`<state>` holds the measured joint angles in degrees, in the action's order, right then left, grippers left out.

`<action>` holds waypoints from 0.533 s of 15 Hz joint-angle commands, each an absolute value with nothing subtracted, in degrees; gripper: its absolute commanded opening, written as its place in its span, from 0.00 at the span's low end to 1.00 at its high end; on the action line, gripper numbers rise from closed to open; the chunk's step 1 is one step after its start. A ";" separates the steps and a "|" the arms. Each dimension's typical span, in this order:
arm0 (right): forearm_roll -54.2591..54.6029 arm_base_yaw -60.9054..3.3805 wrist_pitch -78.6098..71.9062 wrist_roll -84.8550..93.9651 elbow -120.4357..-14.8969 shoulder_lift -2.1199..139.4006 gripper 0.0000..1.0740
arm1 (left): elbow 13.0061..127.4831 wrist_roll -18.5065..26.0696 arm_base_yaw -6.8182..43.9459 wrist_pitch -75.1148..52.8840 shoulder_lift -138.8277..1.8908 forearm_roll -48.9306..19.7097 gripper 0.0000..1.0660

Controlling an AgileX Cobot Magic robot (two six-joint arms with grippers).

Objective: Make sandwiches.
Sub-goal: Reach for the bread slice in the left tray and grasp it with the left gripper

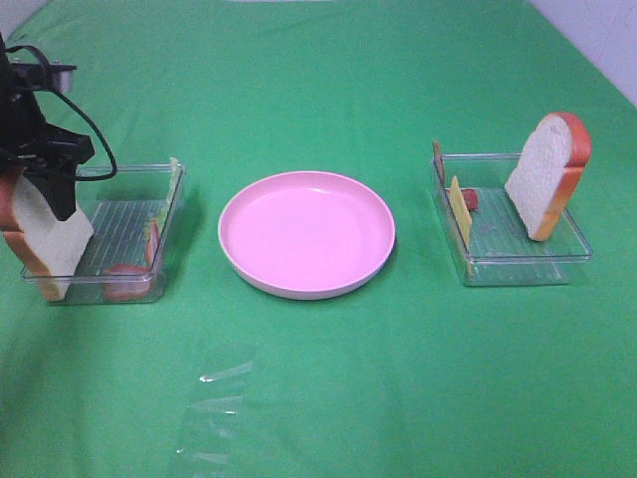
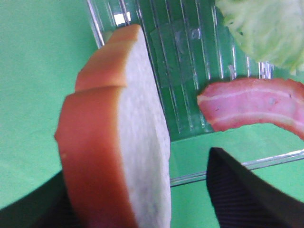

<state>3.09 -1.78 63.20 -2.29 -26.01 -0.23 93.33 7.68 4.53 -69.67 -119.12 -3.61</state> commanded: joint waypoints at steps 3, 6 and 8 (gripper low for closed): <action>2.86 -1.78 62.97 -2.06 -25.90 -1.83 0.85 | 93.45 6.76 4.76 -74.37 -119.35 -3.90 0.42; 2.86 -1.78 62.97 -2.06 -25.90 -1.83 0.85 | 93.45 3.72 4.76 -74.26 -119.35 -3.95 0.42; 2.86 -1.78 62.97 -2.06 -25.90 -1.83 0.85 | 93.45 3.04 4.76 -74.26 -119.35 -3.95 0.42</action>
<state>3.09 -1.78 63.20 -2.29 -26.01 -0.23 93.33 3.72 4.53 -69.67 -119.12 -3.61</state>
